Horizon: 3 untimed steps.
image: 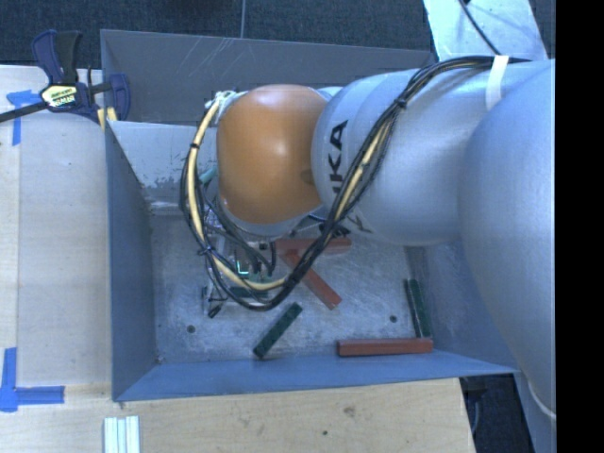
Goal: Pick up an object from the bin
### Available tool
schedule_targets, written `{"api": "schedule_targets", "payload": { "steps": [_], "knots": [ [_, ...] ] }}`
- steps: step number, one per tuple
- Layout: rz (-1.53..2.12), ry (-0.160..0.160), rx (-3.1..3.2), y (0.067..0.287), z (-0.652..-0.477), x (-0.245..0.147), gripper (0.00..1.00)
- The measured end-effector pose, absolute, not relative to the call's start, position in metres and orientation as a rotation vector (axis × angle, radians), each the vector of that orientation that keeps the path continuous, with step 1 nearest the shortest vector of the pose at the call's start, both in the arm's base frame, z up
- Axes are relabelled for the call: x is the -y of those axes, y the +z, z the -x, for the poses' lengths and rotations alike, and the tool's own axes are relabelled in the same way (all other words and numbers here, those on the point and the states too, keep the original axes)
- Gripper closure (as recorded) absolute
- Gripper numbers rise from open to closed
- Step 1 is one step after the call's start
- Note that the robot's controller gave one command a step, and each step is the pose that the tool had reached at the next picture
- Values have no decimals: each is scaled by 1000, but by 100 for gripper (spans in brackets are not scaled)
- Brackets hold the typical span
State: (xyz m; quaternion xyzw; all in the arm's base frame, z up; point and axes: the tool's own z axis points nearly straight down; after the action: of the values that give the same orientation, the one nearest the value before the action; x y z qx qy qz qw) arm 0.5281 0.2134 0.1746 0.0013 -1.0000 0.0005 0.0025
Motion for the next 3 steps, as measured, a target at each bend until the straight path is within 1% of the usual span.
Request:
{"api": "schedule_targets", "payload": {
  "steps": [1, 2, 3],
  "knots": [
    [32, 5, 3138, 66, -560, -153, 0],
    [112, -2, 3143, 102, -545, -166, 0],
    [447, 1, 3107, 110, -538, -161, 0]
  ]
}}
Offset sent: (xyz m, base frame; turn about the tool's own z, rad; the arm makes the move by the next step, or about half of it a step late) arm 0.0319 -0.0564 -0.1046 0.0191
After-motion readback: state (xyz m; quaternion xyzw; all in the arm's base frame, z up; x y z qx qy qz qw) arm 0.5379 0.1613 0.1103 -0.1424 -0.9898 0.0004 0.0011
